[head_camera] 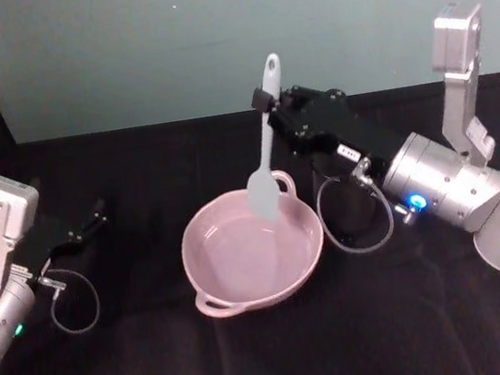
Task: Use the one hand to pick up the spoon and stir the clear water in the bowl.
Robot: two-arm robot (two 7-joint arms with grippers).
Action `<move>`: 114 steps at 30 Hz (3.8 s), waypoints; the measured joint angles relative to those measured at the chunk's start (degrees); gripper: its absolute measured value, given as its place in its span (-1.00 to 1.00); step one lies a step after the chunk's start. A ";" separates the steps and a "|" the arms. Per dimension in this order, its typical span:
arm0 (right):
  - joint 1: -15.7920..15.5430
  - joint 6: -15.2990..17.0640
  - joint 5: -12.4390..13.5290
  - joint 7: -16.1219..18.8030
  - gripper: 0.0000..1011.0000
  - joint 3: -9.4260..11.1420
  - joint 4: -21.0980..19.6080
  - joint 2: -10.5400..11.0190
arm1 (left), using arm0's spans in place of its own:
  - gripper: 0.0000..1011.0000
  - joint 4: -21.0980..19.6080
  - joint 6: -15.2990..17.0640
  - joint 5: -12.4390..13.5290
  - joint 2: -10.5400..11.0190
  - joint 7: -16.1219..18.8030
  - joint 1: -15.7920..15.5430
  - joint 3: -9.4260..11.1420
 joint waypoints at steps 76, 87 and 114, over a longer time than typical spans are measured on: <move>1.87 4.01 10.73 -11.59 -0.77 10.96 13.80 -3.09 | 1.00 0.00 0.00 0.00 0.00 0.00 0.00 0.00; 1.67 3.14 10.46 -9.92 -0.77 10.68 15.82 -2.81 | 1.00 0.00 0.00 0.00 0.00 0.00 0.00 0.00; 0.78 3.80 10.45 -7.77 -0.77 10.51 15.85 -2.05 | 1.00 0.00 0.00 0.00 0.00 0.00 0.00 0.00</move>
